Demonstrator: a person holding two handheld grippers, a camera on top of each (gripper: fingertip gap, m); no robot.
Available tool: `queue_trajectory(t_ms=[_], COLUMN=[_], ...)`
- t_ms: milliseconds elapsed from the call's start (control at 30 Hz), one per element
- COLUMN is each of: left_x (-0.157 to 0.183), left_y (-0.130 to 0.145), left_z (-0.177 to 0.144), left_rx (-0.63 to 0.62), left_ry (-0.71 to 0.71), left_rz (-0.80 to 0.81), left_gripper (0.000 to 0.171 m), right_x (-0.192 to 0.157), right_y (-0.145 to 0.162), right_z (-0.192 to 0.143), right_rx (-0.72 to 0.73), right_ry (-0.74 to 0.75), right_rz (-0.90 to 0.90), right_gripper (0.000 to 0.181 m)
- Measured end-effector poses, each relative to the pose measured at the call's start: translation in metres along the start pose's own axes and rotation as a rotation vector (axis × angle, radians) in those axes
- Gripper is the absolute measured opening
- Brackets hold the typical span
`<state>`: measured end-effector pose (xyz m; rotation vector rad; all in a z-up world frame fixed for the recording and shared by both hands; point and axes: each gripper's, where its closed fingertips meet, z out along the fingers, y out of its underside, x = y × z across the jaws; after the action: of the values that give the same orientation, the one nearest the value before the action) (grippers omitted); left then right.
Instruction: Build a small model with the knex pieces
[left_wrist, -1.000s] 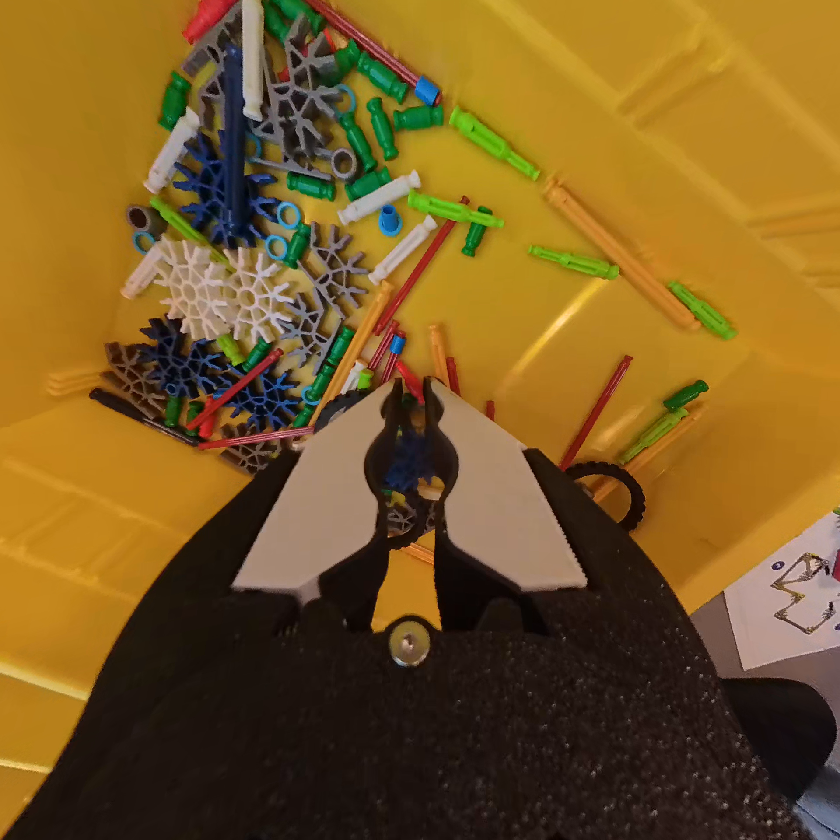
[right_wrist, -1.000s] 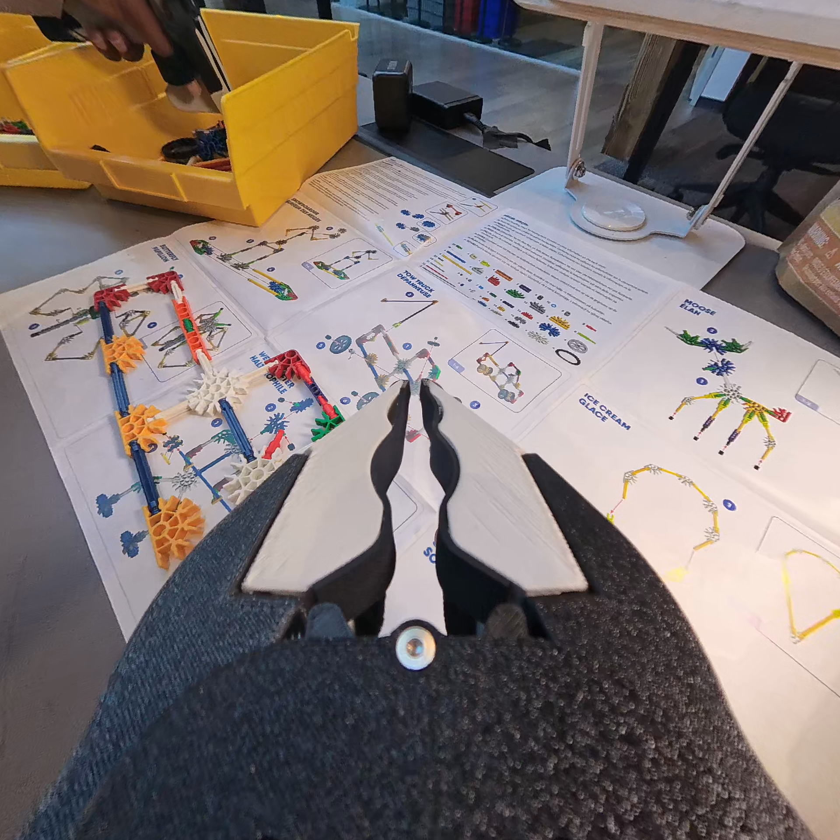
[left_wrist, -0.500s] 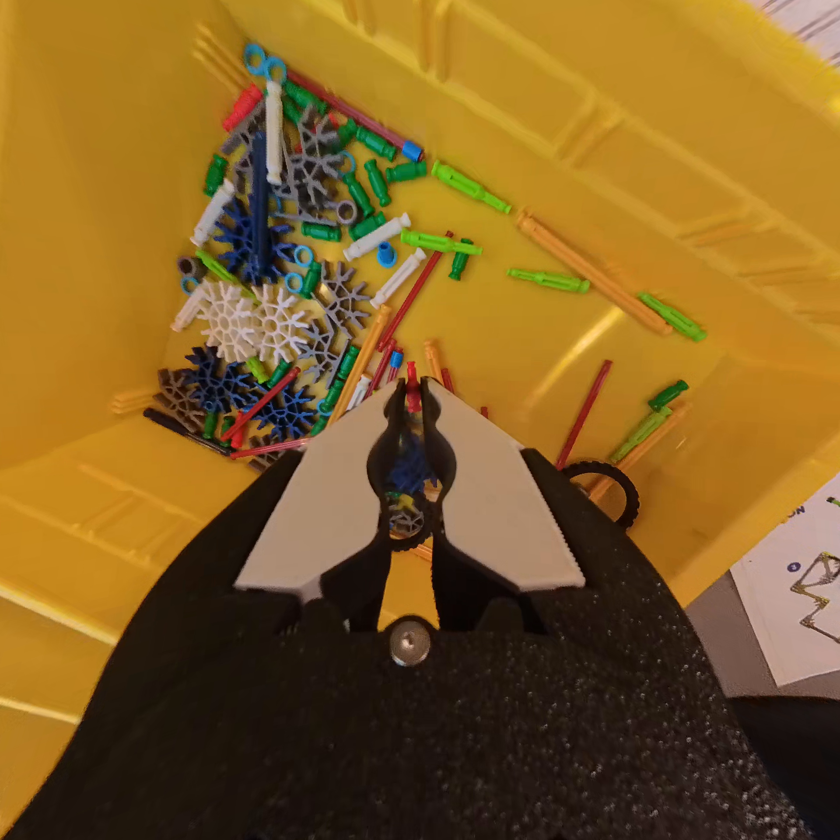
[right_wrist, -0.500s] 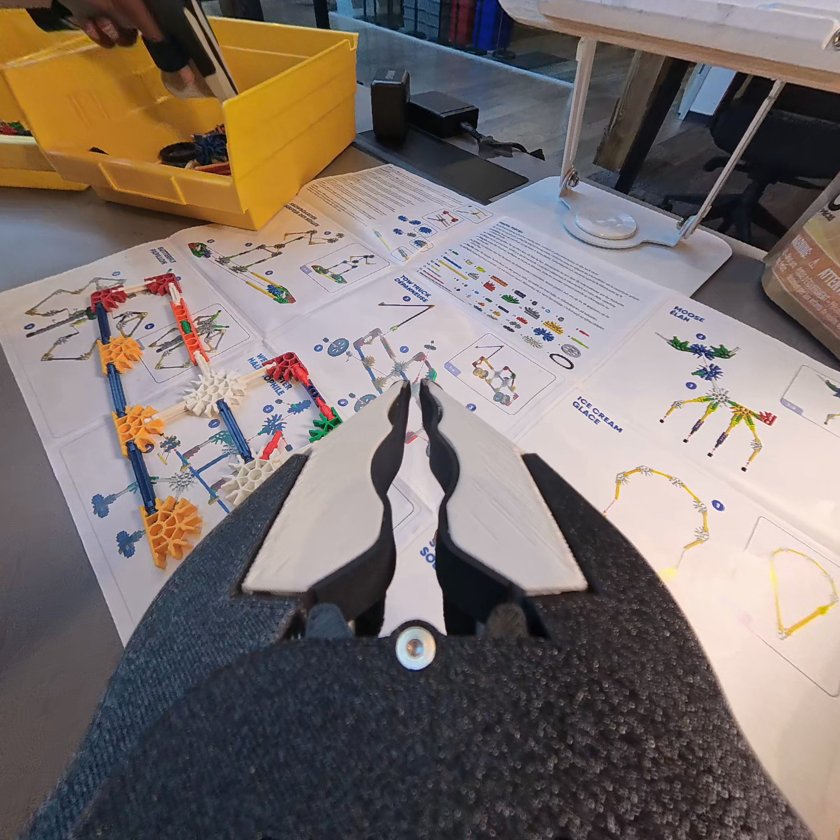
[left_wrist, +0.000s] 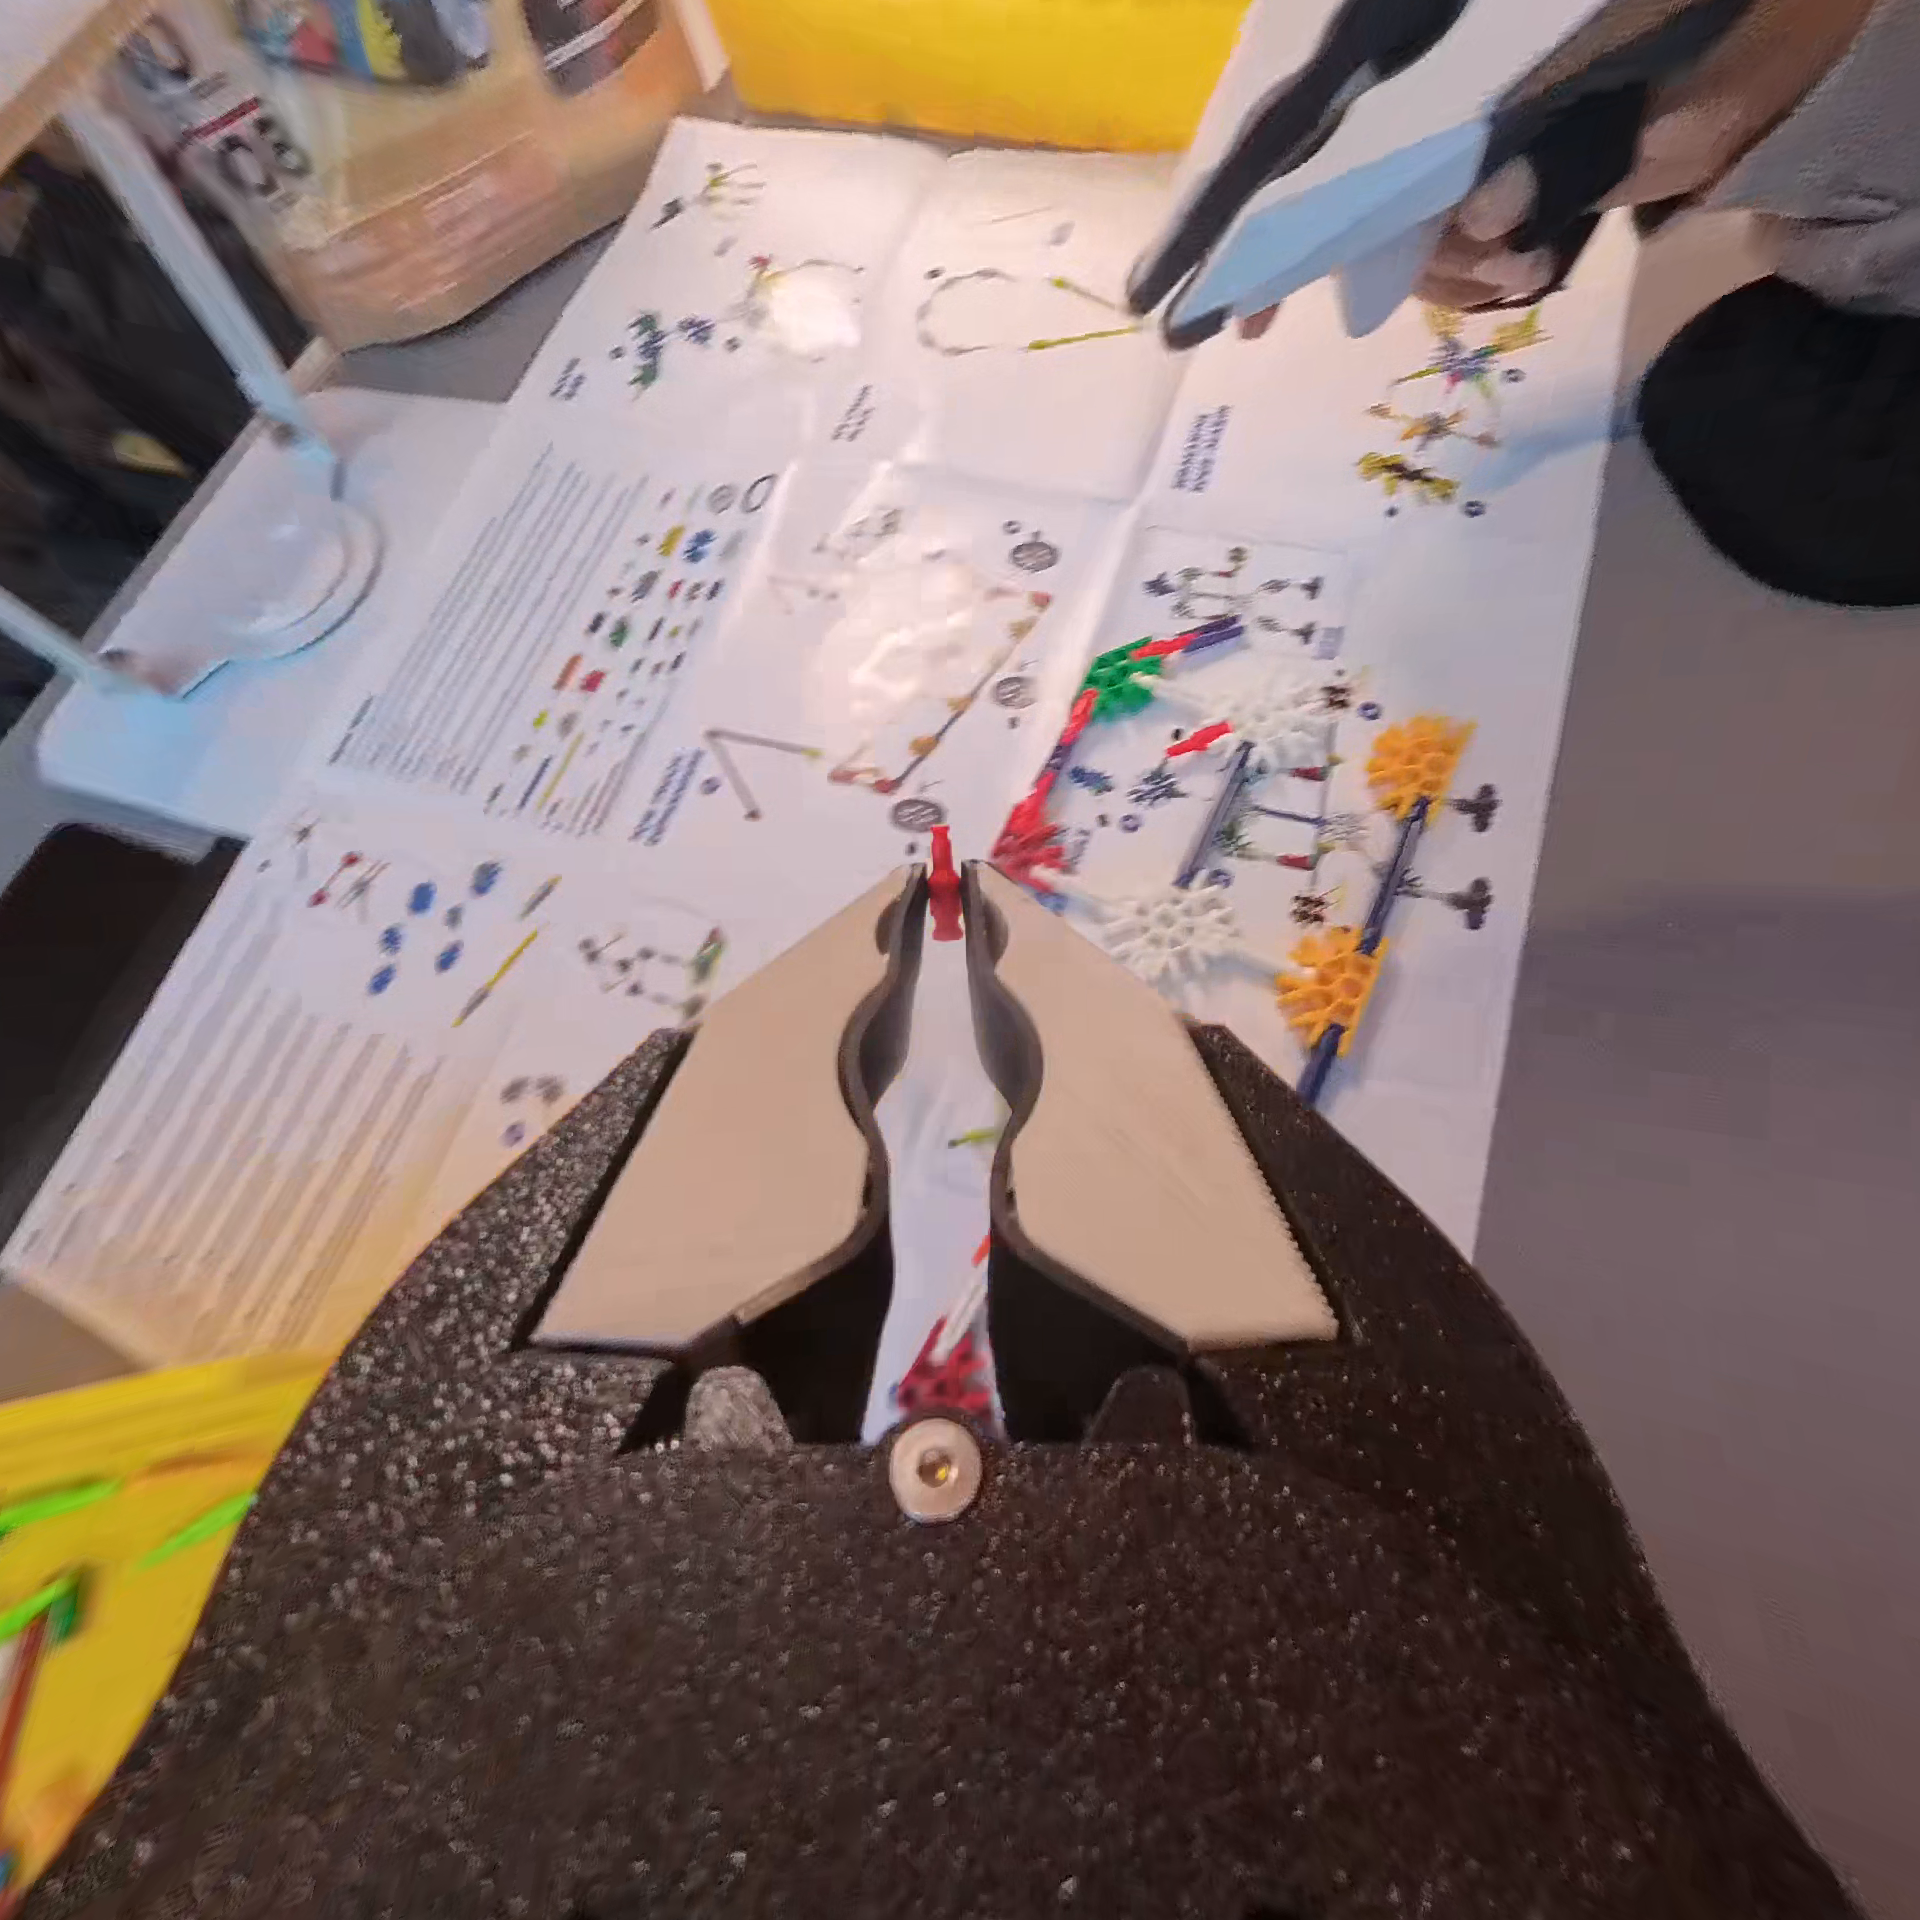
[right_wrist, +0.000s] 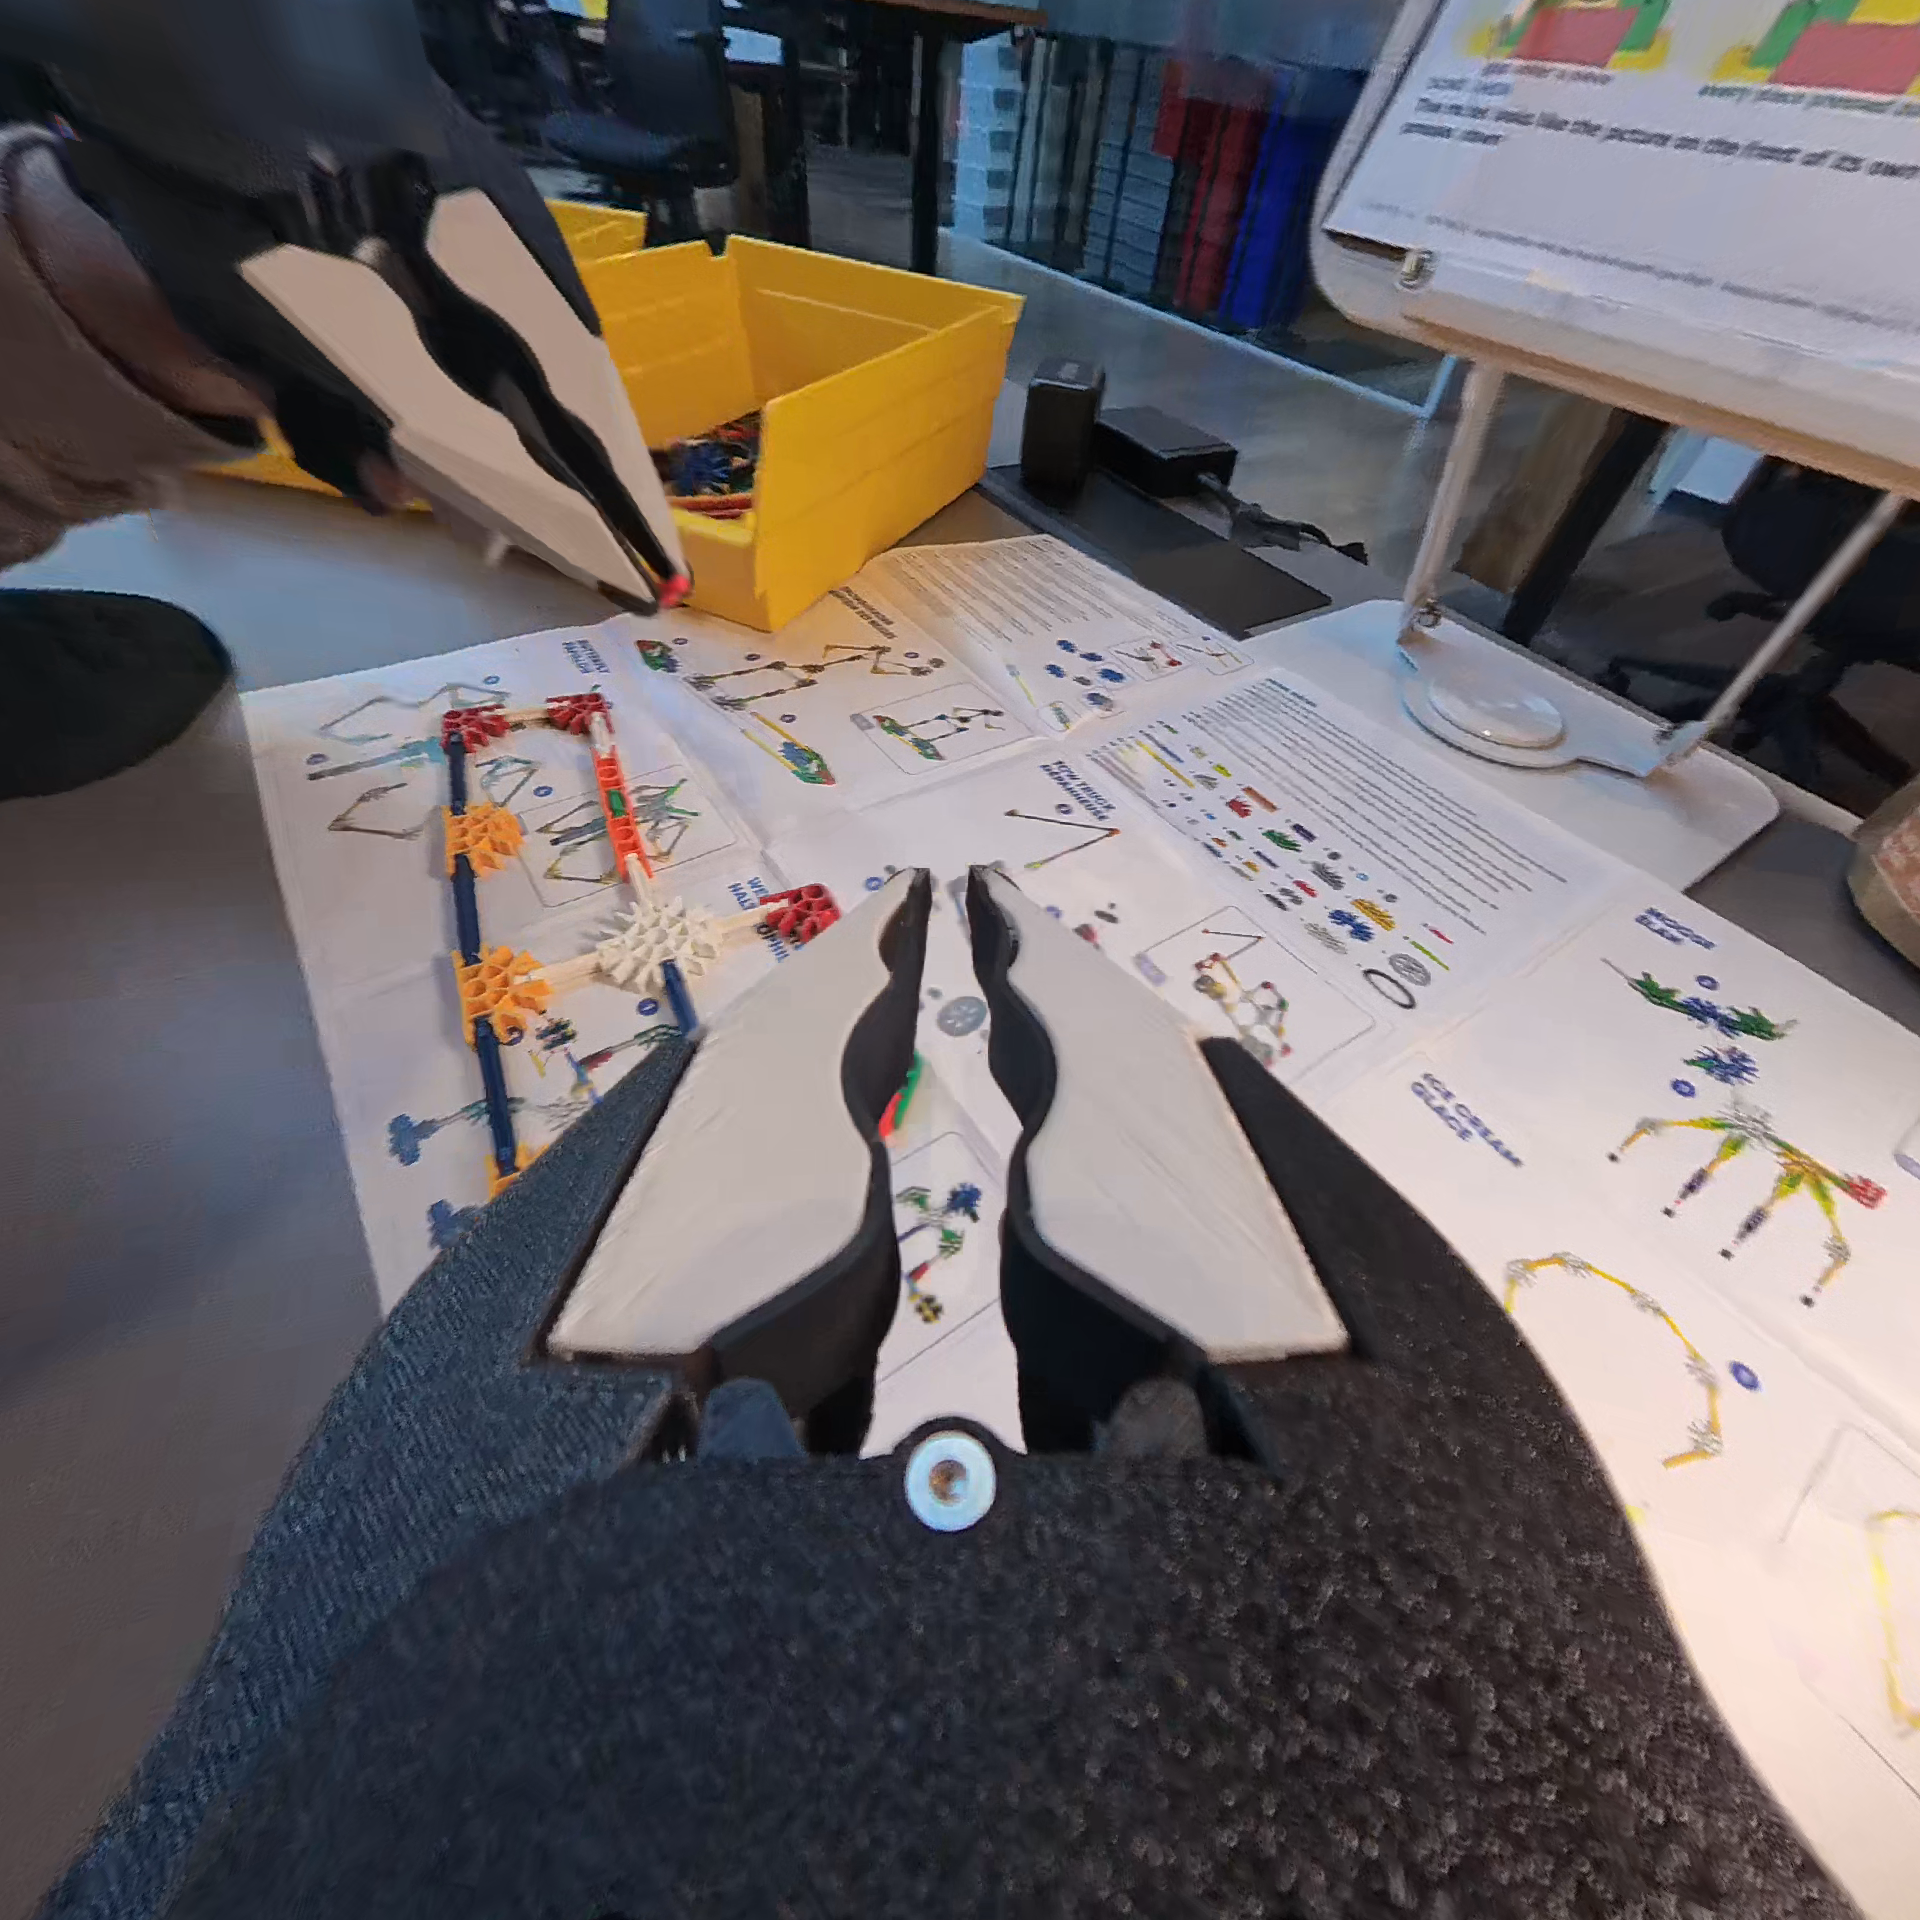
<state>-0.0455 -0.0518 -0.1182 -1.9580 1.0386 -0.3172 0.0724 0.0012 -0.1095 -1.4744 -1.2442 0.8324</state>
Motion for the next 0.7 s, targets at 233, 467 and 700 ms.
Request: queue_trajectory(t_ms=[233,467,700], left_x=[0.069,0.085,0.097], left_y=[-0.014,-0.018,-0.018], left_z=[0.047,0.05,0.051], left_rx=[0.149,0.167,0.18], left_ry=[0.117,0.151,0.179], left_rz=[0.067,0.106,0.122], left_gripper=[0.004,0.004,0.004], right_x=[-0.072,-0.086,-0.098], right_y=[0.018,0.017,0.017], right_z=[0.003,0.009,0.011], right_rx=[-0.063,-0.052,-0.046], right_ry=[-0.26,-0.302,-0.366], right_rz=[-0.082,-0.044,-0.005], right_gripper=[0.008,0.008,0.003])
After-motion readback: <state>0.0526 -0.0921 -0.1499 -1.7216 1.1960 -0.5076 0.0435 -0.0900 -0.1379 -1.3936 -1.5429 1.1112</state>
